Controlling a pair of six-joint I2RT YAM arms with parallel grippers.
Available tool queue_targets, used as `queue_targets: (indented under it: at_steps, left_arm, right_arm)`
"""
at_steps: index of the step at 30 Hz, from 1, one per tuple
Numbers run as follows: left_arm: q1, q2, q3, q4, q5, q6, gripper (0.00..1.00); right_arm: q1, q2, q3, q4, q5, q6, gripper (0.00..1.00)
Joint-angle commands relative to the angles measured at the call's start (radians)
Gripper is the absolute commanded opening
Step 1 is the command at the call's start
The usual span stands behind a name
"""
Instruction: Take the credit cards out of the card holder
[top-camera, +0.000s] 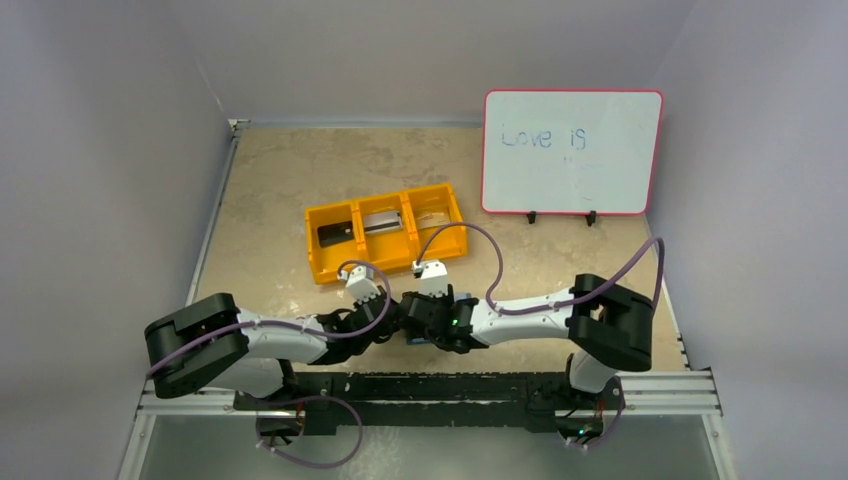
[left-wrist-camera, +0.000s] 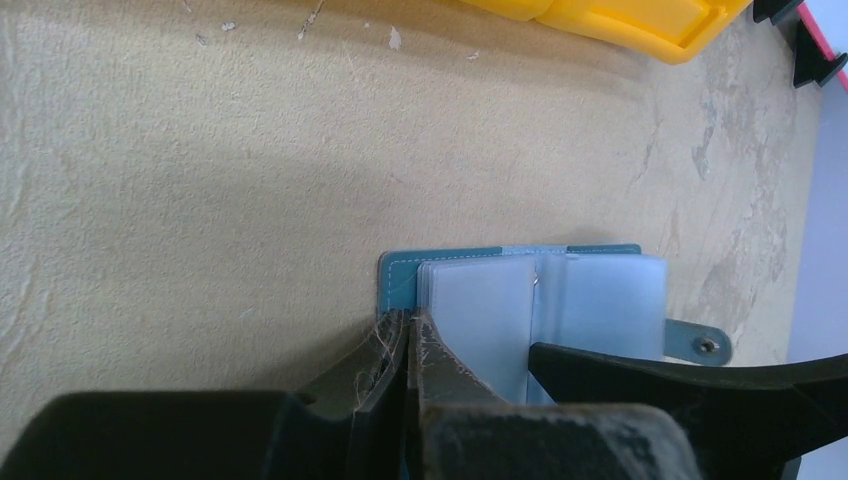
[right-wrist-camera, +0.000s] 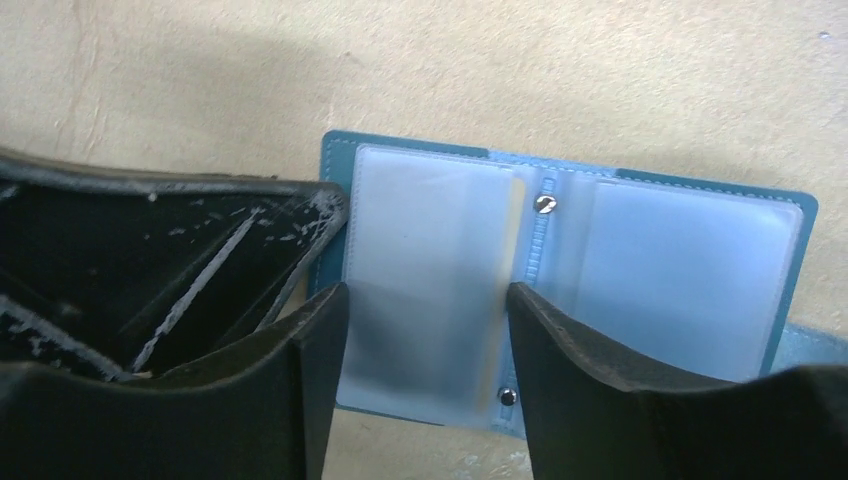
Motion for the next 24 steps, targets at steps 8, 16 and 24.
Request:
queue_targets:
  at_steps: [8,16,24]
  left_arm:
    - [-0.001,0.038,-0.006,-0.120,0.021,0.038,0.00]
    - [-0.001,0.022,-0.017,-0.104,0.017,0.021,0.00]
    - [-0.001,0.022,-0.020,-0.077,0.021,0.014,0.00]
  right_arm:
    - [0.036,0.044,-0.048,-0.065,0.059,0.078,0.68]
    - [0.038,0.013,-0.092,-0.017,0.037,0.032,0.76]
    - [0.044,0.047,-0.076,-0.070,0.084,0.027,0.68]
